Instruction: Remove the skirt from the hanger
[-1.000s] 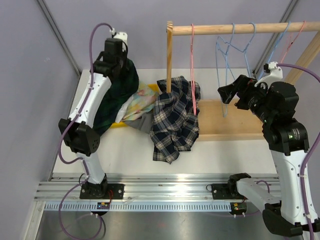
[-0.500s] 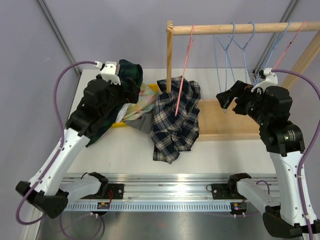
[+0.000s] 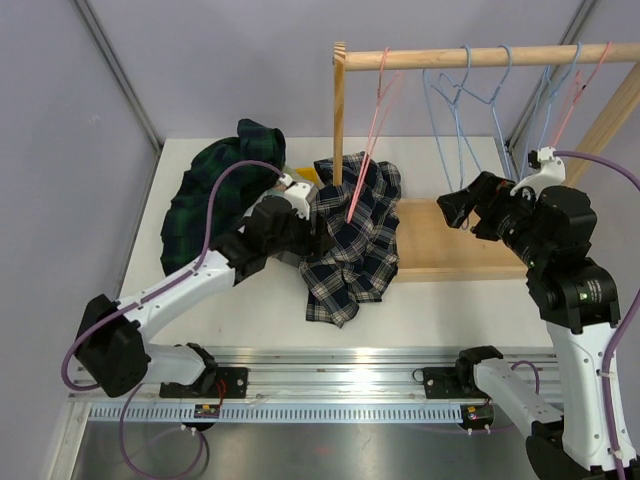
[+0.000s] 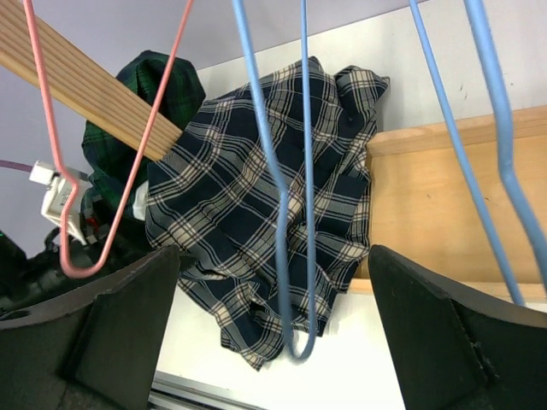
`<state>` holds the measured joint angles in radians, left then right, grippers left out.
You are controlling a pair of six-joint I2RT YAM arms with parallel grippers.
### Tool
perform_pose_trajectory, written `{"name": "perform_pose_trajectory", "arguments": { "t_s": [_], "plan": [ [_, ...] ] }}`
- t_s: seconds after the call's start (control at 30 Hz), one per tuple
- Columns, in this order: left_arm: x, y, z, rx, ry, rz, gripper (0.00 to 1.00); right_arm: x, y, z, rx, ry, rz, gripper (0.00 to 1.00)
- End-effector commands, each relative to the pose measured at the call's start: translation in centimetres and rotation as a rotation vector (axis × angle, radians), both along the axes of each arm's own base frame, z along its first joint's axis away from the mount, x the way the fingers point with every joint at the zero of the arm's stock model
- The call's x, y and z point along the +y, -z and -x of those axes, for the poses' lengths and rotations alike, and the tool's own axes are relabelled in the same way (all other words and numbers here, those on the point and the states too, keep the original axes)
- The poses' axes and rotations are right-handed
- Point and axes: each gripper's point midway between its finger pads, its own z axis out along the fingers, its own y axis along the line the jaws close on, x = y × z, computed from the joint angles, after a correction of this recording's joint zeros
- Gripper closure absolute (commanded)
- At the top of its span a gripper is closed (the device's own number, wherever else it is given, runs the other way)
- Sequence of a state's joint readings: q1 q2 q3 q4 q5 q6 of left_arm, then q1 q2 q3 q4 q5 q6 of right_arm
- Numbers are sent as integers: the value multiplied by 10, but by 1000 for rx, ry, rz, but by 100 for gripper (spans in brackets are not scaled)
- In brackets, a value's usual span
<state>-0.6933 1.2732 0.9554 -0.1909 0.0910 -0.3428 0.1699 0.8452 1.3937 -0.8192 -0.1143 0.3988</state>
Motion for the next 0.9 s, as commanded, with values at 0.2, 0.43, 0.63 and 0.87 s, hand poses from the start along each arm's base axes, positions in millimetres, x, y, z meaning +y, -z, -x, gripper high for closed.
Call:
{"name": "perform_pose_trajectory", "arguments": {
  "t_s": [0.2, 0.43, 0.63, 0.87],
  "plan": [
    [-6, -127, 1, -284, -91, 126, 100, -13, -12, 13, -34, 42, 40, 1],
    [99, -280, 47, -547, -295, 68, 100, -12, -13, 11, -42, 41, 40, 1],
    [141, -357, 30, -778, -457, -88, 100, -8, -13, 2, -50, 37, 10, 1],
    [138, -430, -15, -905, -521, -93, 100, -6, -6, -1, -40, 31, 9, 1]
  ]
}}
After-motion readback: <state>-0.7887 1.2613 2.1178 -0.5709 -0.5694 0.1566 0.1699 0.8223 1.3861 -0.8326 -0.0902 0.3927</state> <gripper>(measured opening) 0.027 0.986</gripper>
